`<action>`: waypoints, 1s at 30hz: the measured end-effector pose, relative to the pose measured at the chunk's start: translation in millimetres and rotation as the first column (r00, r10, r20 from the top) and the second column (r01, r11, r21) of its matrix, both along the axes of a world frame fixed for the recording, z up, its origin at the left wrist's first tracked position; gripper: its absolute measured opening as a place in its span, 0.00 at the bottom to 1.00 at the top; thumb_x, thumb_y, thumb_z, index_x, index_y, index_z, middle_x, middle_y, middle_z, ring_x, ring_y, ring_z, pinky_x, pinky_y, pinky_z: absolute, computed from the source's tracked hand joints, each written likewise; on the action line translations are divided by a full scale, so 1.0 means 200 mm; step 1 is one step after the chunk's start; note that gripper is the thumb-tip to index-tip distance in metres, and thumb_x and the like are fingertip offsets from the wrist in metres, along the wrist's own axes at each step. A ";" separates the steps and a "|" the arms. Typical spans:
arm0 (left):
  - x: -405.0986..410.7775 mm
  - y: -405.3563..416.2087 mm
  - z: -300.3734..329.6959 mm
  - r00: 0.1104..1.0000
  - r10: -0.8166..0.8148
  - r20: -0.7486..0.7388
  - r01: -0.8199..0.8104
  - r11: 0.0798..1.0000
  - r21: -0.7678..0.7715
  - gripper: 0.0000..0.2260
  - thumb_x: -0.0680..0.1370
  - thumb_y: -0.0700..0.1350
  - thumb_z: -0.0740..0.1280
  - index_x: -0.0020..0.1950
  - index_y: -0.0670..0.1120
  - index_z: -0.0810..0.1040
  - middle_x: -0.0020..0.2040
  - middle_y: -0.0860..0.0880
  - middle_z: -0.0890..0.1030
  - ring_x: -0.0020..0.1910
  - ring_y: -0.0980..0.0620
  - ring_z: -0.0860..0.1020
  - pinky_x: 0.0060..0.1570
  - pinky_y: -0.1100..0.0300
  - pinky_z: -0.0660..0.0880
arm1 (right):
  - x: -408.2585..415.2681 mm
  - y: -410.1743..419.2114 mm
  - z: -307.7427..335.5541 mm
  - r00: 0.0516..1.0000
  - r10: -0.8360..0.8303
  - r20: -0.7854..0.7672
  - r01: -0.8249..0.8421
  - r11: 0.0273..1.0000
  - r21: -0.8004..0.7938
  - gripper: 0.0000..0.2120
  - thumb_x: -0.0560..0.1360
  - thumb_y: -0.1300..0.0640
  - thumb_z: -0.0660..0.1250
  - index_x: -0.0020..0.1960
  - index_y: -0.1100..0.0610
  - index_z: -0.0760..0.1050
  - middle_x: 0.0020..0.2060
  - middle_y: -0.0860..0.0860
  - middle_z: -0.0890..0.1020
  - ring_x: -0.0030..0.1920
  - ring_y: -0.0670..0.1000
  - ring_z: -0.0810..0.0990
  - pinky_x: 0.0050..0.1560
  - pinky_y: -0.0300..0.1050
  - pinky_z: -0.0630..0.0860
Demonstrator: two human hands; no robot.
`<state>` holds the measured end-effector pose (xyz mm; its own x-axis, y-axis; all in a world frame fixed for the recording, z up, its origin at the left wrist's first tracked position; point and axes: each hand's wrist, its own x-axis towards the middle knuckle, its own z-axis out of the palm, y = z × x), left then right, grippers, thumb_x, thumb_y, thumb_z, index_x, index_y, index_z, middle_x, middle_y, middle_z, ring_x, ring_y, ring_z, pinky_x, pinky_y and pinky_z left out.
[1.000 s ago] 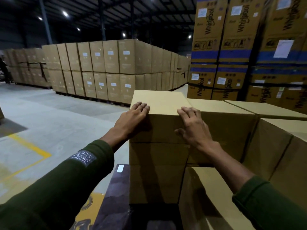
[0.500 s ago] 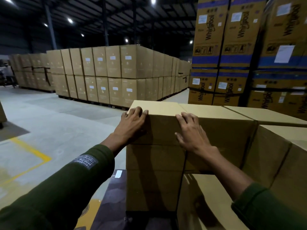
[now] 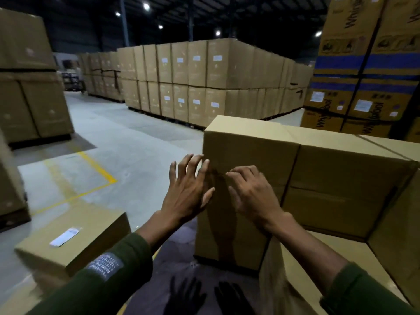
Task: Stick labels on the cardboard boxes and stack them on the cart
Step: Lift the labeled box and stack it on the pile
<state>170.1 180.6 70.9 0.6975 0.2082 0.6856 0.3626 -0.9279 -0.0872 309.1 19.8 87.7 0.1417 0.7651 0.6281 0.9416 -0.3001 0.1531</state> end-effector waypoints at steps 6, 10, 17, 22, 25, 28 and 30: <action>-0.44 0.10 -0.29 0.954 0.266 -0.136 -0.281 0.953 -0.112 0.30 0.76 0.60 0.61 0.73 0.44 0.65 0.73 0.43 0.64 0.73 0.38 0.61 0.66 0.33 0.62 | -0.18 0.36 -0.15 0.968 0.236 -0.082 -0.249 0.932 -0.264 0.19 0.76 0.50 0.65 0.66 0.53 0.73 0.58 0.53 0.79 0.57 0.57 0.75 0.51 0.54 0.77; -0.80 0.22 -0.45 0.866 0.439 -0.241 -0.483 0.859 -0.172 0.31 0.75 0.60 0.65 0.72 0.44 0.65 0.72 0.44 0.65 0.73 0.38 0.61 0.65 0.32 0.63 | -0.39 0.65 -0.32 0.919 0.323 -0.228 -0.389 0.843 -0.373 0.22 0.80 0.47 0.61 0.72 0.52 0.67 0.66 0.53 0.74 0.64 0.58 0.72 0.60 0.55 0.72; -1.28 0.42 -0.73 0.681 0.590 -0.434 -0.728 0.611 -0.311 0.33 0.79 0.61 0.61 0.77 0.45 0.59 0.78 0.43 0.57 0.78 0.40 0.51 0.70 0.32 0.53 | -0.71 0.98 -0.62 0.884 0.333 -0.328 -0.457 0.764 -0.455 0.23 0.80 0.47 0.60 0.73 0.51 0.65 0.67 0.53 0.72 0.66 0.57 0.70 0.61 0.55 0.69; -1.33 0.69 -0.91 0.659 0.567 -0.494 -0.752 0.489 -0.442 0.36 0.79 0.63 0.58 0.79 0.44 0.50 0.80 0.42 0.50 0.79 0.39 0.46 0.72 0.31 0.45 | -0.80 1.17 -0.76 0.885 0.263 -0.385 -0.436 0.759 -0.484 0.25 0.80 0.45 0.59 0.75 0.50 0.62 0.69 0.51 0.71 0.68 0.55 0.69 0.64 0.55 0.67; -1.22 0.87 -1.04 0.666 0.526 -0.529 -0.746 0.451 -0.490 0.41 0.80 0.64 0.56 0.80 0.42 0.41 0.80 0.41 0.41 0.78 0.38 0.39 0.71 0.30 0.41 | -0.80 1.28 -0.84 0.888 0.222 -0.403 -0.417 0.759 -0.500 0.26 0.80 0.45 0.59 0.76 0.48 0.60 0.70 0.50 0.69 0.68 0.54 0.68 0.64 0.53 0.67; -1.14 1.01 -1.16 0.682 0.469 -0.561 -0.731 0.446 -0.517 0.43 0.79 0.66 0.54 0.78 0.42 0.35 0.78 0.40 0.34 0.77 0.39 0.33 0.69 0.31 0.35 | -0.80 1.38 -0.90 0.884 0.193 -0.426 -0.412 0.751 -0.516 0.27 0.80 0.45 0.60 0.77 0.48 0.58 0.72 0.49 0.67 0.70 0.53 0.66 0.65 0.52 0.66; -1.14 1.06 -1.24 0.680 0.447 -0.581 -0.733 0.435 -0.523 0.41 0.80 0.65 0.53 0.78 0.42 0.34 0.78 0.40 0.32 0.76 0.40 0.32 0.69 0.31 0.35 | -0.80 1.45 -0.95 0.876 0.187 -0.444 -0.422 0.744 -0.518 0.29 0.80 0.46 0.62 0.77 0.48 0.57 0.73 0.49 0.66 0.70 0.53 0.65 0.66 0.53 0.66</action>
